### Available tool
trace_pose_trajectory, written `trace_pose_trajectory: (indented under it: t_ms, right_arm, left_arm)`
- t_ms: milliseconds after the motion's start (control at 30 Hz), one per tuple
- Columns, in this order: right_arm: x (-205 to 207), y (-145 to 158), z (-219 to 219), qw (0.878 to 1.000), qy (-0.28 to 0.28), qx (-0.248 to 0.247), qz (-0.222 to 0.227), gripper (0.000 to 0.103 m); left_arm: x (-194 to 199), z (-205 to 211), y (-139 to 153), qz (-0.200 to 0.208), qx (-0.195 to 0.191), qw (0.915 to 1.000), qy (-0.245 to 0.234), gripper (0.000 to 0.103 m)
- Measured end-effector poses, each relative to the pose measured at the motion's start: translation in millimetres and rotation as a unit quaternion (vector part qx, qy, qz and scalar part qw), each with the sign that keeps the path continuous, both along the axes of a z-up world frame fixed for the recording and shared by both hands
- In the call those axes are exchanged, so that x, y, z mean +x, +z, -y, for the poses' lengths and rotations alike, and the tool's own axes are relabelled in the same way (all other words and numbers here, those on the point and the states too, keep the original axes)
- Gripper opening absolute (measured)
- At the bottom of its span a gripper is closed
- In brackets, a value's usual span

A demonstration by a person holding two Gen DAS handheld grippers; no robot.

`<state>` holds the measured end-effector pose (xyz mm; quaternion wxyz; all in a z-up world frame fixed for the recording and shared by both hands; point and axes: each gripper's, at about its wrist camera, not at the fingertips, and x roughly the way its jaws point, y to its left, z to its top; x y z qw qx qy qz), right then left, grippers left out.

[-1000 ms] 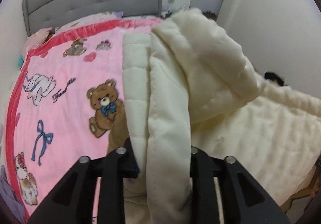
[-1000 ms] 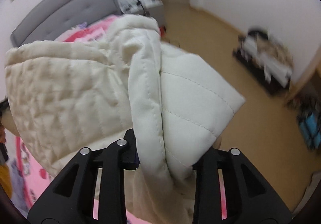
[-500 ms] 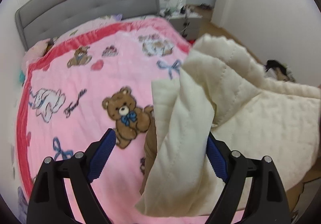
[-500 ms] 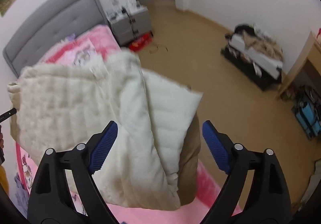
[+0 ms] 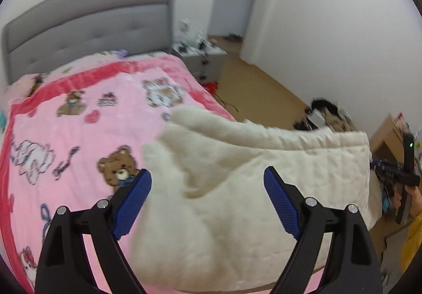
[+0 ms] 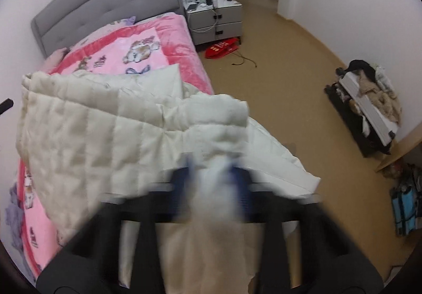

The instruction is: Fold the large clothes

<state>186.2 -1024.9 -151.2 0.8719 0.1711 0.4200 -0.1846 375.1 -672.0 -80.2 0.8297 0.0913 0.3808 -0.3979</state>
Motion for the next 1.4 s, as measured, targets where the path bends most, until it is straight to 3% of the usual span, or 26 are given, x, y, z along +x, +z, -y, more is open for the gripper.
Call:
trace_pose_trajectory:
  t_ms: [100, 167, 267, 367, 500, 533, 567, 667, 767, 800, 900, 967, 1033, 1067, 1133, 1233, 1333, 1400]
  right_arm:
    - [-31.8, 14.5, 6.5, 0.997, -0.028, 0.039, 0.069, 0.009]
    - [-50.9, 12.6, 22.0, 0.991, -0.059, 0.082, 0.086, 0.008]
    - [-66.1, -11.2, 52.5, 0.975, -0.117, 0.177, 0.071, 0.008]
    - [-64.1, -44.2, 60.4, 0.972, -0.13, 0.191, 0.04, 0.008]
    - [-48.8, -65.5, 44.1, 0.983, -0.124, 0.131, -0.017, 0.013]
    - [-46.0, -63.5, 40.5, 0.985, -0.125, 0.116, -0.026, 0.018]
    - [-45.7, -58.8, 38.3, 0.986, -0.13, 0.103, -0.029, 0.027]
    - [-51.6, -37.8, 31.0, 0.987, -0.148, 0.063, -0.016, 0.036]
    - [-46.1, -4.5, 5.2, 0.982, -0.175, -0.068, -0.019, 0.038]
    - [-38.7, 6.6, -8.2, 0.979, -0.169, -0.112, -0.019, 0.039]
    - [-7.0, 32.8, -53.0, 0.977, -0.109, -0.184, 0.01, 0.043]
    - [20.6, 45.2, -83.0, 0.981, -0.039, -0.184, 0.041, 0.043]
    - [56.8, 54.0, -113.0, 0.985, 0.045, -0.152, 0.063, 0.038]
    - [78.0, 55.5, -128.2, 0.986, 0.086, -0.13, 0.06, 0.028]
    - [119.5, 56.6, -154.5, 0.983, 0.156, -0.085, 0.05, 0.018]
    - [182.2, 50.0, -185.4, 0.971, 0.235, -0.035, 0.035, 0.018]
    - [244.8, 25.7, -204.1, 0.964, 0.264, 0.004, -0.04, 0.018]
    - [266.8, 19.0, -210.6, 0.967, 0.252, 0.006, -0.045, 0.018]
  left_arm:
    - [5.9, 28.9, -16.3, -0.007, 0.038, 0.9993, 0.004, 0.085]
    - [19.8, 40.9, -29.0, -0.023, 0.061, 0.9976, 0.024, 0.085]
    - [42.8, 45.7, -45.6, -0.069, 0.068, 0.9937, 0.056, 0.085]
    - [52.9, 49.5, -61.0, -0.079, 0.086, 0.9913, 0.06, 0.085]
    - [40.8, 56.5, -64.3, -0.033, 0.114, 0.9924, 0.03, 0.085]
    - [37.7, 55.1, -60.8, -0.027, 0.113, 0.9929, 0.027, 0.085]
    - [34.9, 51.2, -56.2, -0.02, 0.104, 0.9941, 0.023, 0.085]
    - [16.3, 24.5, -36.3, 0.0, 0.04, 0.9992, -0.006, 0.085]
    - [-5.3, 2.9, -30.5, 0.024, 0.002, 0.9997, -0.005, 0.089]
    - [-14.6, -5.2, -34.8, 0.011, -0.01, 0.9999, -0.006, 0.089]
    - [-35.3, -8.5, -54.9, -0.015, -0.002, 0.9998, -0.015, 0.089]
    - [-47.2, -7.2, -68.3, -0.014, 0.009, 0.9997, -0.019, 0.089]
    - [-60.3, -9.3, -82.4, -0.024, 0.003, 0.9996, -0.016, 0.089]
    - [-66.8, -8.7, -89.1, -0.033, -0.002, 0.9993, -0.018, 0.089]
    - [-75.2, -9.8, -95.0, -0.023, -0.002, 0.9997, -0.006, 0.089]
    - [-82.2, -14.7, -102.5, -0.013, -0.02, 0.9996, 0.017, 0.089]
    - [-85.7, -17.8, -110.0, -0.012, -0.019, 0.9995, 0.023, 0.089]
    - [-86.0, -19.5, -114.2, -0.013, -0.013, 0.9996, 0.023, 0.089]
